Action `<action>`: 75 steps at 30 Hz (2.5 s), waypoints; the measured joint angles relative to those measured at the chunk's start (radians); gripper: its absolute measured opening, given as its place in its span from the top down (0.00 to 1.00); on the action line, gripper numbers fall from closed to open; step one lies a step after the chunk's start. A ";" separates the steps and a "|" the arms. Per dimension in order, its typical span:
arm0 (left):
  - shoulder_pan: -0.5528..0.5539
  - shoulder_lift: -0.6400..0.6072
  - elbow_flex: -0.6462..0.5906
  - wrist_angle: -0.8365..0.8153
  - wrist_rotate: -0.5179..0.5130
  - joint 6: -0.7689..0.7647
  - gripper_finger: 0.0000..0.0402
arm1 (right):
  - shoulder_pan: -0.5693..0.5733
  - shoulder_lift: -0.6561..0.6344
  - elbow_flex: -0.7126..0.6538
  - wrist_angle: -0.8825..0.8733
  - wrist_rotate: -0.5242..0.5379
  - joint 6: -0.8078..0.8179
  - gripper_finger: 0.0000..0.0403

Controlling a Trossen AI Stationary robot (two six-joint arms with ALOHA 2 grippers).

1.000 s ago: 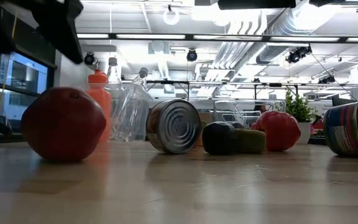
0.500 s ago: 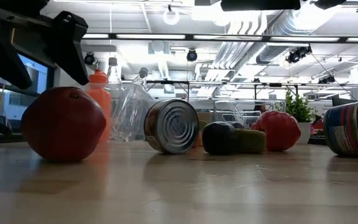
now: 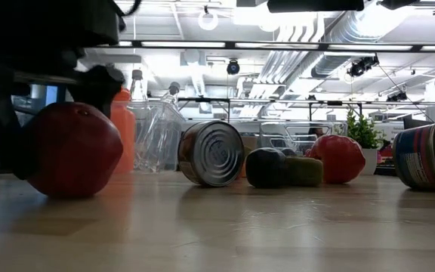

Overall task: Pick & Place Food Item
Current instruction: Put the pomegranate into the transparent bin

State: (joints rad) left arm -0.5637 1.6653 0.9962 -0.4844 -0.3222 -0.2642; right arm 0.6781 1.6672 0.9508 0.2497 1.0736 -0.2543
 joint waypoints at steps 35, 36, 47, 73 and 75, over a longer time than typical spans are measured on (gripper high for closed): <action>0.079 -0.178 -0.003 0.580 0.147 0.259 0.16 | 0.250 -0.011 0.001 0.423 -0.007 -0.351 0.59; 0.079 -0.178 -0.003 0.626 0.158 0.273 0.16 | 0.250 -0.011 0.001 0.423 -0.051 -0.349 0.59; 0.094 -0.178 -0.003 0.814 0.233 0.284 0.16 | 0.228 -0.011 0.001 0.437 -0.132 -0.433 0.59; 0.099 -0.177 -0.003 0.821 0.279 0.267 0.15 | 0.266 -0.011 0.000 0.436 -0.214 -0.580 0.48; 0.099 -0.177 -0.003 0.820 0.279 0.266 0.15 | 0.267 -0.011 0.000 0.436 -0.236 -0.572 0.47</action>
State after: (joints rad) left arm -0.4648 1.4883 0.9932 0.3351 -0.0433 0.0017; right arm 0.9447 1.6566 0.9508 0.6853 0.8374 -0.8258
